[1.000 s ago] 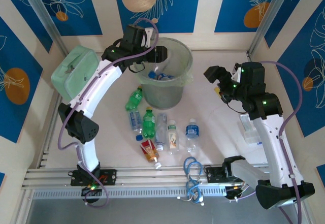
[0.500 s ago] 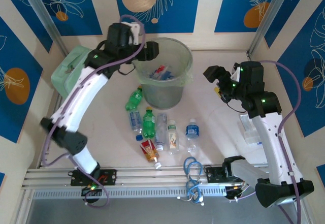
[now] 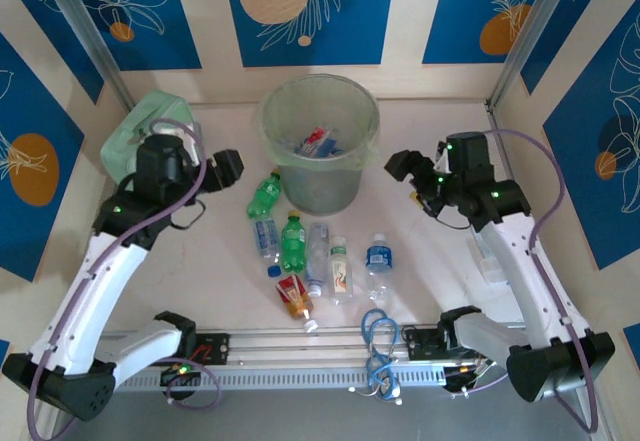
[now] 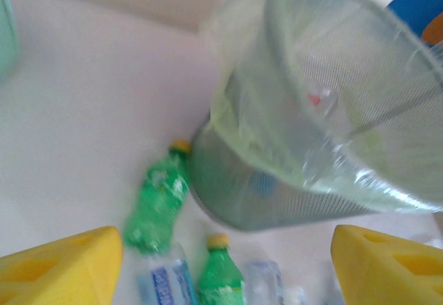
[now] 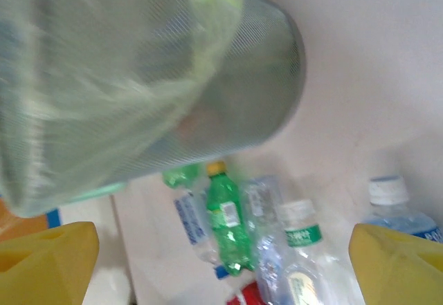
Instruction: Put the plastic bottles in the bin
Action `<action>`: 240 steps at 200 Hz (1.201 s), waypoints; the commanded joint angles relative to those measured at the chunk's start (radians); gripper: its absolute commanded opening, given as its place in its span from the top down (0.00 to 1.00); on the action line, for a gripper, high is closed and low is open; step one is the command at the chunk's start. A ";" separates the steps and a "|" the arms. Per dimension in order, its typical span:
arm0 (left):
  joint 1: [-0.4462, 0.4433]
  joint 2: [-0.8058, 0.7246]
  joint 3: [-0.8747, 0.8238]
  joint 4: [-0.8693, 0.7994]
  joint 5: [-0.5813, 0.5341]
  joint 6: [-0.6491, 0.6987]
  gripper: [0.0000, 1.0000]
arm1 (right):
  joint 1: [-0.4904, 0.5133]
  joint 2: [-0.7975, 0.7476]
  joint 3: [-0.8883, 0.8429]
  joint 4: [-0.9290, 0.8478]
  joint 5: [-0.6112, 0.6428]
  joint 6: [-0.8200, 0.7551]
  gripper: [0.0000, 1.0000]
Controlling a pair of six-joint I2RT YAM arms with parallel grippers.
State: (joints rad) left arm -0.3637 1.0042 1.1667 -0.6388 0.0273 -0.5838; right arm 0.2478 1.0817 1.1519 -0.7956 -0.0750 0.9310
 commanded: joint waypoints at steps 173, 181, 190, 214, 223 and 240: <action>0.005 0.007 -0.120 0.137 0.159 -0.161 0.23 | 0.294 0.552 -0.069 -0.241 0.194 -0.108 0.13; 0.004 0.007 -0.123 0.141 0.163 -0.162 0.23 | 0.294 0.561 -0.065 -0.236 0.196 -0.110 0.14; 0.004 0.005 -0.129 0.145 0.166 -0.166 0.23 | 0.292 0.573 -0.060 -0.231 0.196 -0.114 0.15; 0.004 -0.007 -0.143 0.149 0.166 -0.169 0.23 | 0.292 0.602 -0.059 -0.221 0.198 -0.118 0.17; 0.005 -0.011 -0.148 0.149 0.164 -0.169 0.23 | 0.292 0.609 -0.061 -0.216 0.199 -0.118 0.17; 0.004 -0.020 -0.157 0.151 0.158 -0.165 0.23 | 0.291 0.616 -0.068 -0.208 0.205 -0.116 0.19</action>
State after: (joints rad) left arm -0.3637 1.0080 1.0313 -0.5076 0.1757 -0.7517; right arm 0.5365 1.6802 1.0718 -1.0023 0.1120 0.8227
